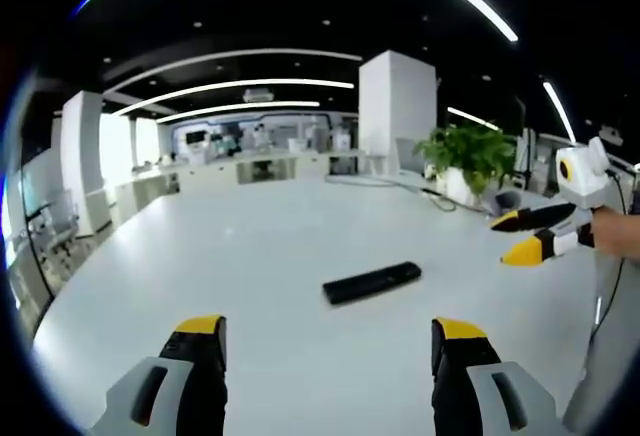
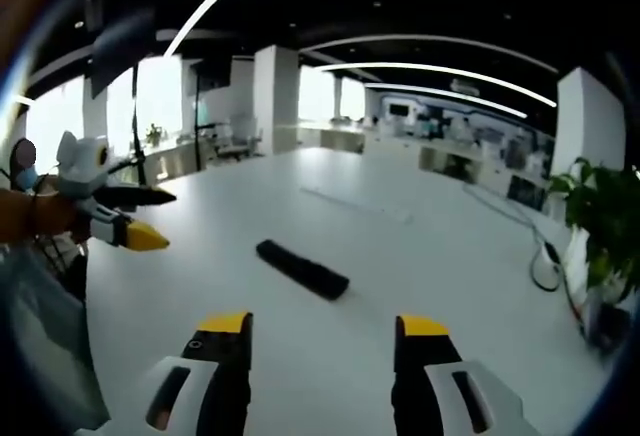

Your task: Press the specified remote control buttons in sequence, fully releasing each button before pressing the next.

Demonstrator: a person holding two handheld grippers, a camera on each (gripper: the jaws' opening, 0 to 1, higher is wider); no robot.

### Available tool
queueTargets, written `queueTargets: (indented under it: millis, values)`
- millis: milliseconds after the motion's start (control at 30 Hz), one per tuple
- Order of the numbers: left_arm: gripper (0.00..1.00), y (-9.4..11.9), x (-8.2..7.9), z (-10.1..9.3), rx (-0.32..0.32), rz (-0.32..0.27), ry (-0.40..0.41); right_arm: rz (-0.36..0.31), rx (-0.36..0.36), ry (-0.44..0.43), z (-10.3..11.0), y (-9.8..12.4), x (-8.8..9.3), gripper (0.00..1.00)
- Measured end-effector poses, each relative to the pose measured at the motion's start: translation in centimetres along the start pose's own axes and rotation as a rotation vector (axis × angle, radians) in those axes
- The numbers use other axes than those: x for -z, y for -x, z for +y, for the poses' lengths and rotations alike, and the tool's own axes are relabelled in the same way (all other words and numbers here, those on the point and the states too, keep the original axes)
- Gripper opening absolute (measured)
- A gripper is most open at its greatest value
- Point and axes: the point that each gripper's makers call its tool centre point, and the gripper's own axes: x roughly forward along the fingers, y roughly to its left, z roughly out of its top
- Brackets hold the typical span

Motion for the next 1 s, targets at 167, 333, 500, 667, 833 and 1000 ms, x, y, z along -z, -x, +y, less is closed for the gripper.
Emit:
queueTargets:
  millis: [167, 333, 500, 667, 833, 1000]
  values:
    - [0.88, 1.4, -1.2, -1.1, -0.006, -0.024, -0.01, -0.022, -0.01, 0.004, 1.3, 1.3, -0.7, 0.54]
    - [0.88, 2.4, -2.3, -1.8, 0.004, -0.051, -0.036, -0.041, -0.017, 0.011, 2.3, 2.5, -1.2, 0.54]
    - [0.88, 3.2, -2.2, -2.5, 0.012, -0.047, -0.045, -0.035, -0.024, 0.007, 3.0, 3.5, -0.8, 0.53]
    - [0.88, 3.8, -1.7, -4.1, 0.035, -0.015, -0.03, -0.039, -0.024, -0.006, 3.7, 4.5, -0.5, 0.53]
    - [0.88, 4.8, -2.2, -5.5, 0.042, -0.026, -0.015, -0.066, -0.027, -0.03, 4.2, 5.7, -1.0, 0.53]
    - [0.88, 5.5, -2.5, -6.5, 0.05, -0.038, -0.013, -0.081, -0.009, -0.027, 4.2, 6.5, -1.3, 0.53]
